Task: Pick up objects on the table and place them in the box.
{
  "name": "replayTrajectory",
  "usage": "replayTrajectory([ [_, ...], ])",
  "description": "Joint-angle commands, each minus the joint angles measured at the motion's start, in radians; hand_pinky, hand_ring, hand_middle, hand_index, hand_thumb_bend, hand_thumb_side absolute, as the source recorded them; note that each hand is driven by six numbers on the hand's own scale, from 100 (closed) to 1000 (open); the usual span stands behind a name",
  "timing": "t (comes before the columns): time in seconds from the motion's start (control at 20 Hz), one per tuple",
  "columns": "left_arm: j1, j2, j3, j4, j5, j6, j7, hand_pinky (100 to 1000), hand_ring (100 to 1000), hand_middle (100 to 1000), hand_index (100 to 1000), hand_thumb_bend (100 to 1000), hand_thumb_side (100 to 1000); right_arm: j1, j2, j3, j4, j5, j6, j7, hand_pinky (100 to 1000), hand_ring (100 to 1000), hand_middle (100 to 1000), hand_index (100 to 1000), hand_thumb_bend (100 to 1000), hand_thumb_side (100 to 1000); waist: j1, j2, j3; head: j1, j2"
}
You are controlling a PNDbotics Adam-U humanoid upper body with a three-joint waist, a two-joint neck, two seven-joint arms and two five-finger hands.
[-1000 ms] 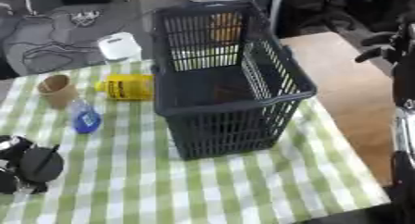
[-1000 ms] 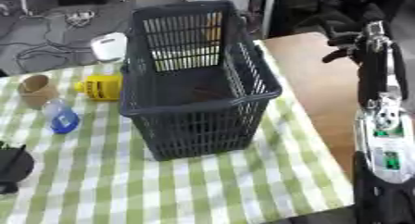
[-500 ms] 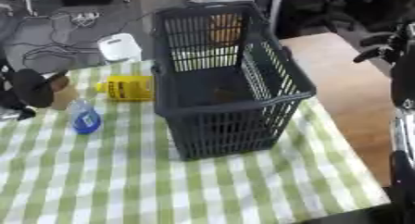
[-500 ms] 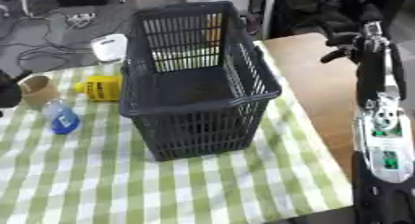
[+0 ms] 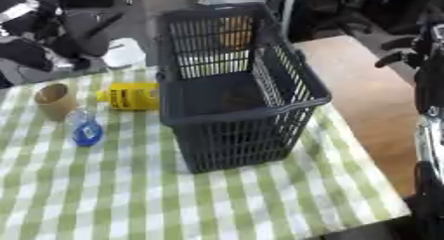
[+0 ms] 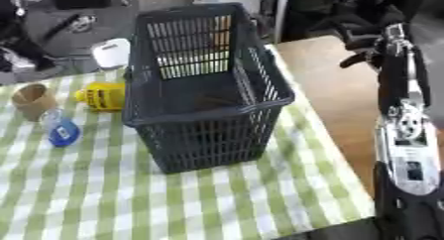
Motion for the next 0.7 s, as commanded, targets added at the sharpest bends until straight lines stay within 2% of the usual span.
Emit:
replayTrajectory([
  [0.05, -0.077, -0.06, -0.018, 0.047, -0.094, -0.01, 0.031, 506, 392, 178, 278, 324, 100, -0.017, -0.007, 0.009, -0.005, -0.011, -0.005, 0.01, 450, 577, 612, 703, 100, 641, -0.019, -0.027, -0.011, 0.017, -0.016],
  [0.15, -0.105, -0.1, -0.028, 0.072, -0.165, -0.018, 0.072, 517, 407, 197, 296, 341, 100, -0.019, -0.005, 0.013, -0.004, -0.012, -0.007, 0.014, 450, 577, 612, 703, 100, 642, -0.018, -0.027, -0.02, 0.025, -0.017],
  [0.25, -0.12, -0.135, -0.034, 0.08, -0.241, -0.02, 0.133, 531, 425, 228, 325, 394, 100, -0.019, -0.002, 0.018, -0.003, -0.014, -0.008, 0.019, 449, 577, 612, 703, 100, 644, -0.018, -0.027, -0.029, 0.033, -0.019],
  [0.3, -0.122, -0.149, -0.037, 0.082, -0.278, -0.018, 0.17, 546, 447, 266, 363, 478, 100, -0.019, 0.0, 0.019, -0.003, -0.014, -0.008, 0.021, 449, 576, 612, 703, 100, 644, -0.018, -0.027, -0.033, 0.035, -0.02],
  [0.35, -0.121, -0.163, -0.041, 0.08, -0.316, -0.014, 0.212, 546, 447, 266, 363, 478, 100, -0.018, 0.001, 0.021, -0.003, -0.015, -0.008, 0.023, 449, 576, 612, 703, 100, 644, -0.019, -0.027, -0.036, 0.037, -0.022],
  [0.4, -0.118, -0.173, -0.045, 0.079, -0.346, -0.013, 0.249, 556, 464, 326, 420, 647, 285, -0.018, 0.002, 0.021, -0.003, -0.016, -0.009, 0.024, 449, 576, 612, 703, 100, 644, -0.019, -0.026, -0.037, 0.038, -0.024],
  [0.45, -0.112, -0.181, -0.049, 0.074, -0.374, -0.012, 0.292, 556, 464, 326, 420, 647, 285, -0.018, 0.002, 0.021, -0.003, -0.017, -0.009, 0.024, 449, 576, 612, 703, 100, 644, -0.019, -0.026, -0.039, 0.039, -0.025],
  [0.5, -0.106, -0.188, -0.054, 0.073, -0.396, -0.013, 0.327, 551, 463, 334, 428, 700, 381, -0.018, 0.002, 0.021, -0.003, -0.017, -0.009, 0.024, 449, 576, 612, 703, 100, 645, -0.019, -0.026, -0.039, 0.039, -0.025],
  [0.55, -0.097, -0.194, -0.059, 0.072, -0.41, -0.016, 0.365, 559, 481, 383, 473, 827, 549, -0.018, 0.002, 0.021, -0.003, -0.017, -0.009, 0.024, 449, 576, 612, 703, 100, 645, -0.018, -0.025, -0.04, 0.037, -0.027],
  [0.6, -0.09, -0.197, -0.064, 0.071, -0.421, -0.021, 0.398, 617, 565, 526, 627, 947, 733, -0.018, 0.002, 0.02, -0.003, -0.018, -0.009, 0.024, 449, 576, 612, 703, 100, 646, -0.018, -0.024, -0.04, 0.036, -0.027],
  [0.65, -0.084, -0.197, -0.072, 0.067, -0.439, -0.029, 0.428, 617, 565, 526, 627, 947, 733, -0.018, 0.001, 0.02, -0.004, -0.018, -0.008, 0.024, 449, 576, 612, 703, 100, 646, -0.017, -0.024, -0.04, 0.035, -0.028],
  [0.7, -0.079, -0.197, -0.077, 0.065, -0.456, -0.035, 0.447, 699, 680, 680, 760, 1000, 862, -0.018, 0.001, 0.02, -0.004, -0.018, -0.008, 0.024, 449, 576, 612, 703, 100, 646, -0.017, -0.024, -0.041, 0.035, -0.029],
])
